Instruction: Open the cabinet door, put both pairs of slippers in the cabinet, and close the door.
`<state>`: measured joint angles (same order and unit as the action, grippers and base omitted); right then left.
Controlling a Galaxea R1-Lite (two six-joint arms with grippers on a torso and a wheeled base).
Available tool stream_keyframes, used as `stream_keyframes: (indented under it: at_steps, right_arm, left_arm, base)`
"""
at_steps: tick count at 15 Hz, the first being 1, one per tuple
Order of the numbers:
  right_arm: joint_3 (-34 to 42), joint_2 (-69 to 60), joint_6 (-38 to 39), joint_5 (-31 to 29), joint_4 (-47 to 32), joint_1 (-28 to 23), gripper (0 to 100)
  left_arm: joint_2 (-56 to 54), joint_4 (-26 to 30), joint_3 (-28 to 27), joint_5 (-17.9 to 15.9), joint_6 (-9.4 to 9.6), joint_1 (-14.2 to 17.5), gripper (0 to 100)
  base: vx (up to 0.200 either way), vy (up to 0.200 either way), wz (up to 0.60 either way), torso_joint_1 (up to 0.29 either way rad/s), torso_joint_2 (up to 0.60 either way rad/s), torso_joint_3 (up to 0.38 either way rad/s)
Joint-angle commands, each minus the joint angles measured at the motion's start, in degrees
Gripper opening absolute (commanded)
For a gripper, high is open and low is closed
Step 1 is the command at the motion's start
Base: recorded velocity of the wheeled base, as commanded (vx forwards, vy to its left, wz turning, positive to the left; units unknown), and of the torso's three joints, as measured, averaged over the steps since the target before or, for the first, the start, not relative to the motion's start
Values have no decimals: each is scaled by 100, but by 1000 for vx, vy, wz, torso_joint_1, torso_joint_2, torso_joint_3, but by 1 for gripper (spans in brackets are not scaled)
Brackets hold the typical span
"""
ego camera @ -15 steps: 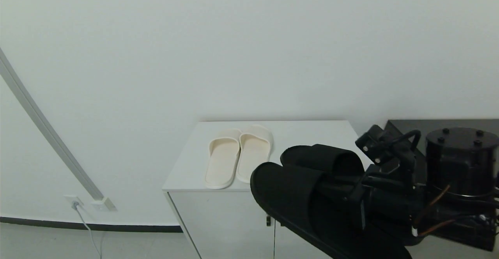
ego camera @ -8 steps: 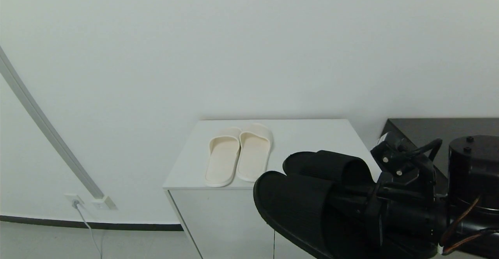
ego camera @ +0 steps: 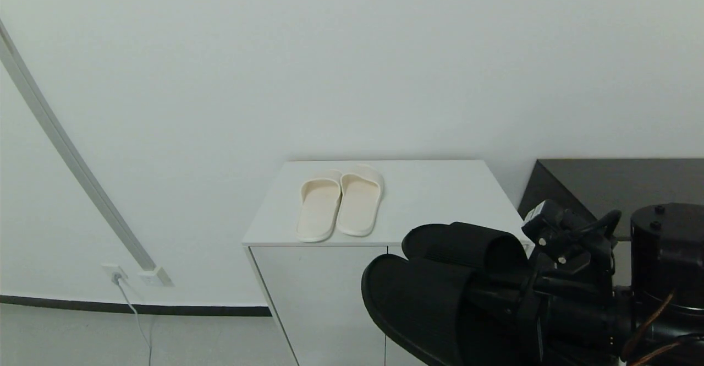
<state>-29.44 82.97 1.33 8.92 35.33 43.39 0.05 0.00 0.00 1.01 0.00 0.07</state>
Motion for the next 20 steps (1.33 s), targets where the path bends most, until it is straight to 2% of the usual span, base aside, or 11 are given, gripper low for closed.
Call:
stream_keyframes:
  at_steps: [1, 5, 10, 11, 20]
  right_arm:
    - [26, 9, -1, 13, 0, 12, 0]
    - [17, 53, -1, 13, 0, 144, 0]
    - [88, -44, 8, 22, 0, 223, 0]
    - [70, -9, 8, 31, 0, 232, 0]
    - [149, -79, -10, 48, 123, 302, 0]
  left_arm:
    - [4, 0, 0, 4, 9, 1, 0]
    - [4, 0, 0, 4, 0, 1, 0]
    - [4, 0, 0, -13, -9, 1, 0]
    - [4, 0, 0, -13, -9, -7, 100]
    - [4, 0, 0, -13, 0, 1, 100]
  base:
    - [0, 0, 0, 0, 0, 0]
    - [0, 0, 0, 0, 0, 0]
    - [0, 0, 0, -144, 333, 179]
    - [0, 0, 0, -163, 373, 203]
    - [0, 0, 0, -204, 474, 268]
